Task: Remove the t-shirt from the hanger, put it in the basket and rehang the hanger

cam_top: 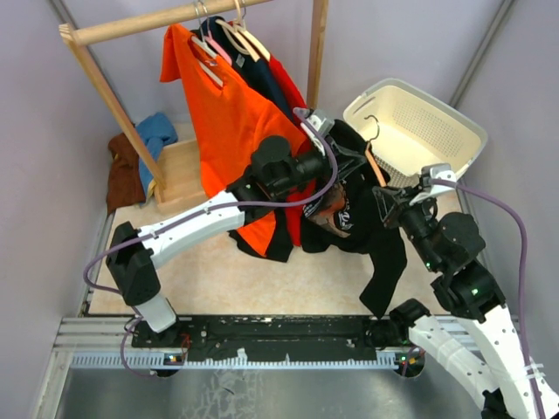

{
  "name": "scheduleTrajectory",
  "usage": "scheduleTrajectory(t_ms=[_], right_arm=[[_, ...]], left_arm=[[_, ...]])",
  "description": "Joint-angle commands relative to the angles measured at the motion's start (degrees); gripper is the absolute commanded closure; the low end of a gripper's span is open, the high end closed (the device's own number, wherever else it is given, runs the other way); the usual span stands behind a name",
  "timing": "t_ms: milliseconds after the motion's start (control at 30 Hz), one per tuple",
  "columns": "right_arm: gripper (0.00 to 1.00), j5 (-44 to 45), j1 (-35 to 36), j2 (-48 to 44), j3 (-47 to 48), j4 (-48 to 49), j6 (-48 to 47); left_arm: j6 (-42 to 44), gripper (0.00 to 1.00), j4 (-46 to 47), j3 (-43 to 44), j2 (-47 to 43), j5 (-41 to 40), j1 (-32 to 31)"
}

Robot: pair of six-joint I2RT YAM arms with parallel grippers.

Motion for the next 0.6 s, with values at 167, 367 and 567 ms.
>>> scheduleTrajectory(t_ms=[167, 367, 567], right_arm=[[1.0, 2.26, 0.61, 0.14, -0.4, 10.63, -0.35], [1.0, 3.74, 0.61, -2.43, -4.57, 16.38, -3.21], [1.0, 3.8, 0.65, -2.64, -5.92, 17.73, -5.64]], left_arm=[[1.09, 1.0, -0.56, -1.65, -3.32, 4.77, -2.7], [3.54, 0.3, -5.54, -2.24, -5.33, -1.81, -2.72], [9.28, 0.16, -4.59, -5.99, -10.43, -8.65, -2.72]])
